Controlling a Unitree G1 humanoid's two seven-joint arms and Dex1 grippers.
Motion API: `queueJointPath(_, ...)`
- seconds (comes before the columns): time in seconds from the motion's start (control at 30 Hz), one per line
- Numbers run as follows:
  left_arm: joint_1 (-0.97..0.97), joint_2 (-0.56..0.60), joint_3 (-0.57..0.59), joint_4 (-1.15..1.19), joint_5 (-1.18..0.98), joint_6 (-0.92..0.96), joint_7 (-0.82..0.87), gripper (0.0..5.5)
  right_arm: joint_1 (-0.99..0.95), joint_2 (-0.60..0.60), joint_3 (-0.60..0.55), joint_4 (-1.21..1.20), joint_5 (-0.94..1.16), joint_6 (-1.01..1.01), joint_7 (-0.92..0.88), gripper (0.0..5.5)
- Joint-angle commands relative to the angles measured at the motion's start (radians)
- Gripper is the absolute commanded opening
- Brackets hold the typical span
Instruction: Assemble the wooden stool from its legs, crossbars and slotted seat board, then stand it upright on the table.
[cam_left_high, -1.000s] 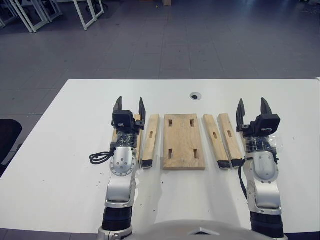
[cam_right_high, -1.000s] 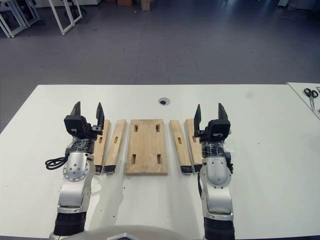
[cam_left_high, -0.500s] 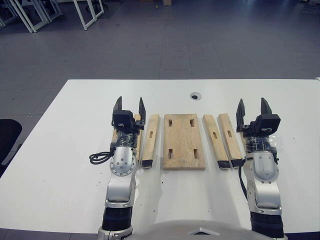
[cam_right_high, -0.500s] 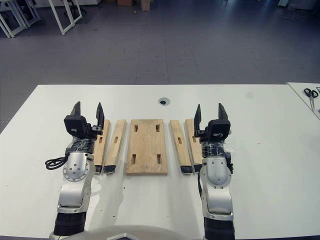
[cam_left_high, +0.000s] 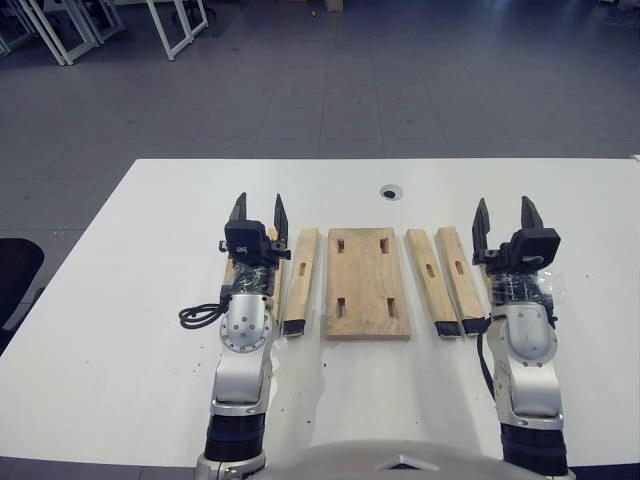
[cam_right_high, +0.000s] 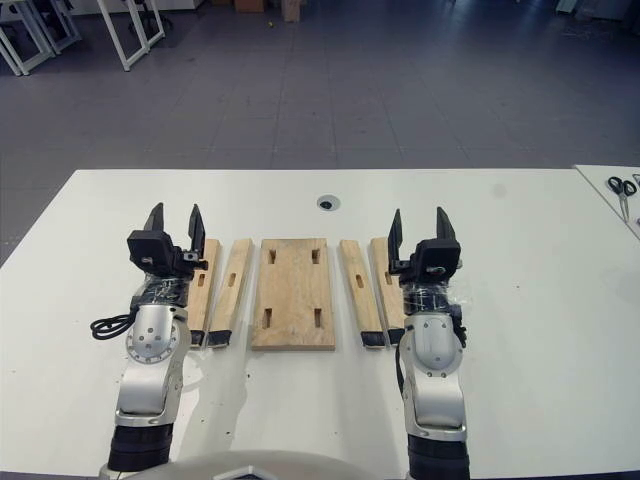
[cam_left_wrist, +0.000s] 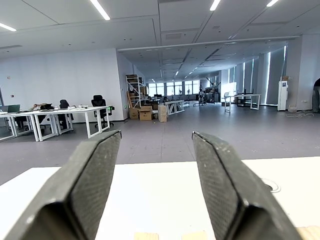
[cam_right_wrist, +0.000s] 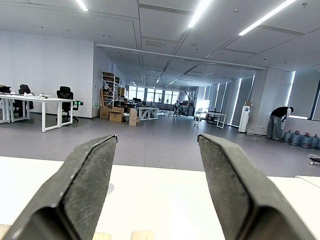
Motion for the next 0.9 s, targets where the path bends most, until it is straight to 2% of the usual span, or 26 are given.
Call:
queueJointPath(0.03,-0.009,0.003,-0.001,-0.013,0.010,0.022,0.002,2.97,-0.005,-0.001,-0.003,-0.005,-0.002,0.017,-0.003,2.96)
queueJointPath(0.23,-0.009,0.004,-0.002,-0.011,0.005,0.029,-0.006,2.97,-0.010,-0.036,-0.020,-0.003,-0.046,0.018,-0.005,2.96)
queueJointPath(0.37,-0.001,0.008,-0.001,-0.010,0.011,0.027,-0.007,2.97,-0.012,-0.110,-0.150,0.001,-0.009,0.171,0.009,2.96)
queueJointPath(0.47,0.010,0.007,-0.003,-0.014,0.015,0.026,-0.003,2.97,0.023,-0.151,-0.220,0.046,0.108,0.308,0.097,2.96)
queueJointPath(0.67,0.015,0.007,-0.008,-0.009,0.018,0.022,-0.002,2.97,0.103,-0.180,-0.190,0.081,0.181,0.474,0.209,2.96)
queueJointPath(0.9,0.023,0.010,-0.006,-0.010,0.017,0.021,-0.003,2.97,0.139,-0.164,-0.193,0.108,0.227,0.575,0.214,2.96)
